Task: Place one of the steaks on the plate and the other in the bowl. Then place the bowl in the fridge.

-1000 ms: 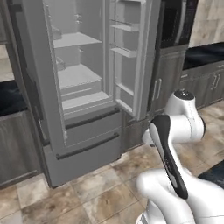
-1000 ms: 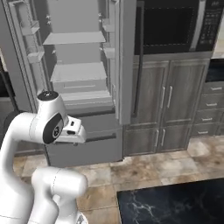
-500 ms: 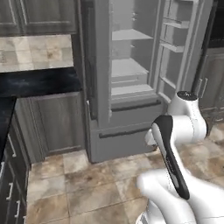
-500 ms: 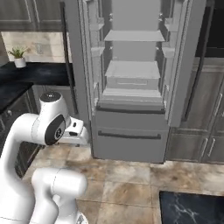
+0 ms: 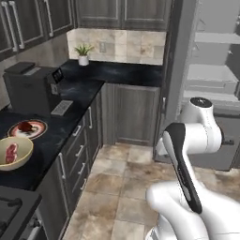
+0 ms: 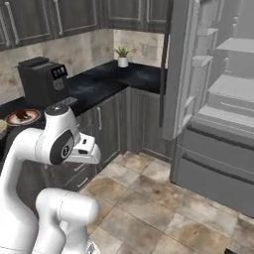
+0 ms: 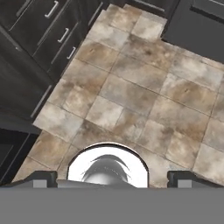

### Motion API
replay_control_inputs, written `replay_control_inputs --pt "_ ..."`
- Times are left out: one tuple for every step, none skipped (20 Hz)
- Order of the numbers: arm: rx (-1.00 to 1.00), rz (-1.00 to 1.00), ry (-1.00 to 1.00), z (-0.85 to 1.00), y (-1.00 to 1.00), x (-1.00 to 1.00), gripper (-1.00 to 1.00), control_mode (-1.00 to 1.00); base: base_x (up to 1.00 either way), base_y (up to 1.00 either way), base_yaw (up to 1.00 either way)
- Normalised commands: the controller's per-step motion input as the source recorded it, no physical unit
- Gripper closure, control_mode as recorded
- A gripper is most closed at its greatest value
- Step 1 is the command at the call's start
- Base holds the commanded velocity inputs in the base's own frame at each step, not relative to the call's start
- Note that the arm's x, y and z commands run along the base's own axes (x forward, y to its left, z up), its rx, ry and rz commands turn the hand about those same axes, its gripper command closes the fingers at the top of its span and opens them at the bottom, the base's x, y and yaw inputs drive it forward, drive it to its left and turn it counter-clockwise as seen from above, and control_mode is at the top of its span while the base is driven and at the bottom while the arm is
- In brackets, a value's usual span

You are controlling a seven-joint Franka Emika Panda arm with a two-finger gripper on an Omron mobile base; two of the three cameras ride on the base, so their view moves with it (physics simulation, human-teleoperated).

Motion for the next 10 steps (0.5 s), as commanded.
replay_control_inputs --pt "0.00 0.00 0.00 0.00 0.00 0.00 -1.00 1.00 0.00 0.41 0.44" --pt "0.00 0.00 0.00 0.00 0.00 0.00 -1.00 1.00 0.00 0.24 0.24" --pt "0.00 0.00 0.00 0.00 0.00 0.00 -1.00 1.00 0.00 0.19 0.23" --pt "0.00 0.00 0.00 0.00 0.00 0.00 -1.00 1.00 0.21 0.15 0.35" --pt "0.00 0.00 0.00 0.00 0.00 0.00 -1.00 1.00 0.06 0.38 0.40" --pt "0.00 0.00 0.00 0.00 0.00 0.00 -1.00 1.00 0.15 0.86 0.42" --pt "0.00 0.00 0.00 0.00 0.00 0.00 -1.00 1.00 0.24 0.83 0.43" --pt "0.00 0.00 0.00 0.00 0.00 0.00 -1.00 1.00 0.34 0.71 0.45" --pt "0.00 0.00 0.00 0.00 0.00 0.00 -1.00 1.00 0.52 0.55 0.49" --pt "0.00 0.00 0.00 0.00 0.00 0.00 -1.00 1.00 0.54 0.34 0.53"
